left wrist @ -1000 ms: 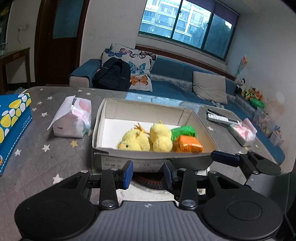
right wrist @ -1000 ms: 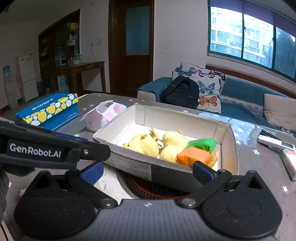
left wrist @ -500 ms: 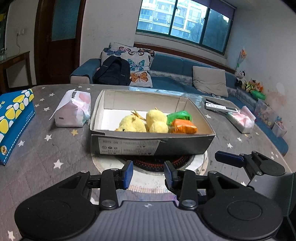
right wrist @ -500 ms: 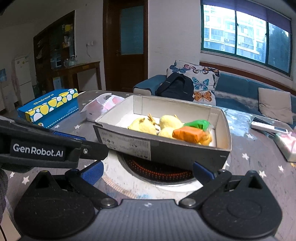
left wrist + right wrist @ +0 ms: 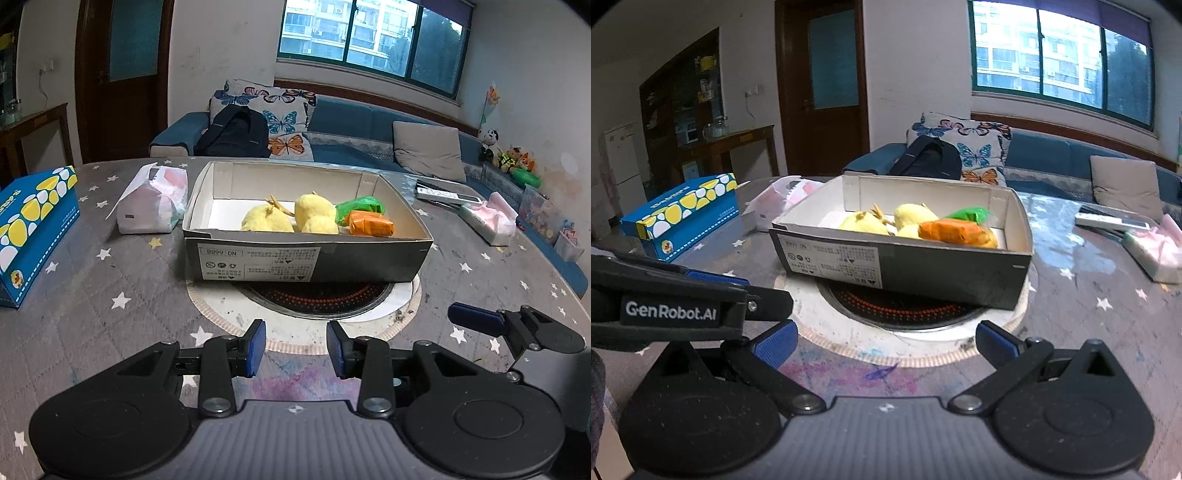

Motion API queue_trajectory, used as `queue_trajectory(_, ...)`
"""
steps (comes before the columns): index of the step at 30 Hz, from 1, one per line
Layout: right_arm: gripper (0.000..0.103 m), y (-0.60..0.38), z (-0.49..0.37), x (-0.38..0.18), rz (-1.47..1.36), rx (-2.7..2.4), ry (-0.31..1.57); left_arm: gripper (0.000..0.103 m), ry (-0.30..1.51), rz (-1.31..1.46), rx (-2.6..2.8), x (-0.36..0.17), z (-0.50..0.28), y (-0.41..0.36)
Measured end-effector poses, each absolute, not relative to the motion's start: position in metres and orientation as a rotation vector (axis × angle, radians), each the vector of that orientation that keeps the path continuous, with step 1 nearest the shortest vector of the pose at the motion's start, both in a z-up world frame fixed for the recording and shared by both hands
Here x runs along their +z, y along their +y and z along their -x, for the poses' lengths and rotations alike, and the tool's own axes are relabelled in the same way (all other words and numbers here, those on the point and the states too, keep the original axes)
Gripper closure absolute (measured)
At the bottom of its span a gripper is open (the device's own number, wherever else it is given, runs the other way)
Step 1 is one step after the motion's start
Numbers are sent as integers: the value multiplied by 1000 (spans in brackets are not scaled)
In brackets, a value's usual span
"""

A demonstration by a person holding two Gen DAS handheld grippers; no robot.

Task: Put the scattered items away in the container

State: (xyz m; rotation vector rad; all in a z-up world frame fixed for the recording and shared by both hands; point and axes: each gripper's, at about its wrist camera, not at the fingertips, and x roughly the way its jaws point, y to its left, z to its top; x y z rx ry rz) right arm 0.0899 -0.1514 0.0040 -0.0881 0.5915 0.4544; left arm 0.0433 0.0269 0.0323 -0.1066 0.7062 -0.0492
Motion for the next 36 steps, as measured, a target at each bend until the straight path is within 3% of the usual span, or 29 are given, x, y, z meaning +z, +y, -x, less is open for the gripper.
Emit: queue_trajectory(36,0,-149,-86,5,142,387,576,65,707,92,41,21,-50,29)
